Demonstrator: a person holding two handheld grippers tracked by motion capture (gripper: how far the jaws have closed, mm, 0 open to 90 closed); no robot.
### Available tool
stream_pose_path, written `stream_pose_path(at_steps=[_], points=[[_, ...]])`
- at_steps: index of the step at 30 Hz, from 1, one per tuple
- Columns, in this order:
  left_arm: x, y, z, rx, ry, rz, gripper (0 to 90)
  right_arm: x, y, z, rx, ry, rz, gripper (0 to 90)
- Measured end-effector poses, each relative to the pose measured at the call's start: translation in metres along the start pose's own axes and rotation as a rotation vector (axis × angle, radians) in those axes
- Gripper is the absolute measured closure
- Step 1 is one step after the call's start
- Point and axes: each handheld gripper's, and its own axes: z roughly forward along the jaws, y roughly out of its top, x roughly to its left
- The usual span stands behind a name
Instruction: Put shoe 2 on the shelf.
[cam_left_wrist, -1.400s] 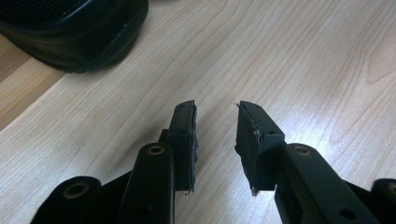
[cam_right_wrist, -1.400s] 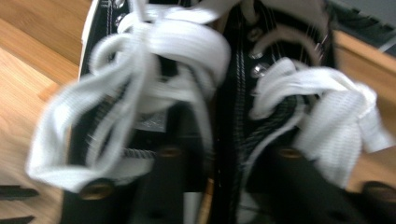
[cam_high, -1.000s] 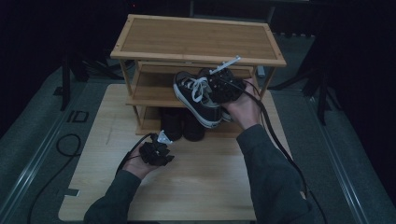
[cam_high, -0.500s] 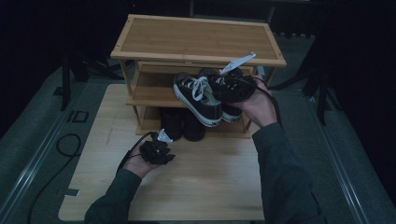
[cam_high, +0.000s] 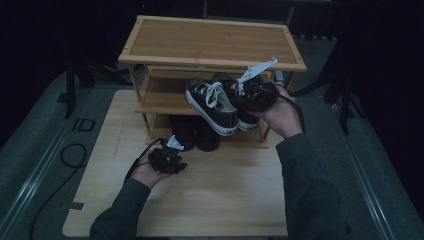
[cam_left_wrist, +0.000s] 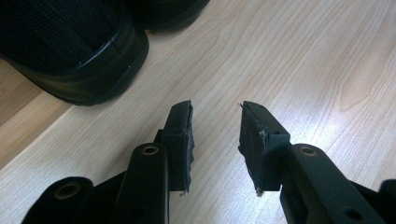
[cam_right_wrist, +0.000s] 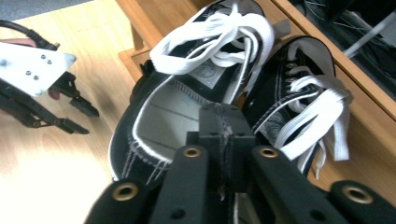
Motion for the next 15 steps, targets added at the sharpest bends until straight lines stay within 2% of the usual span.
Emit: stream_pose_path(at_steps=[9,15], points=[[0.000,0.003,-0.004,-0.006,0.007,0.008,66.6,0.005,-0.002,-0.013,-0.037,0.024,-0.010,89.7],[0.001,0.006,-0.005,-0.007,0.012,0.010,67.1,0.015,-0.004,-0.023,-0.060,0.038,-0.036,89.7]])
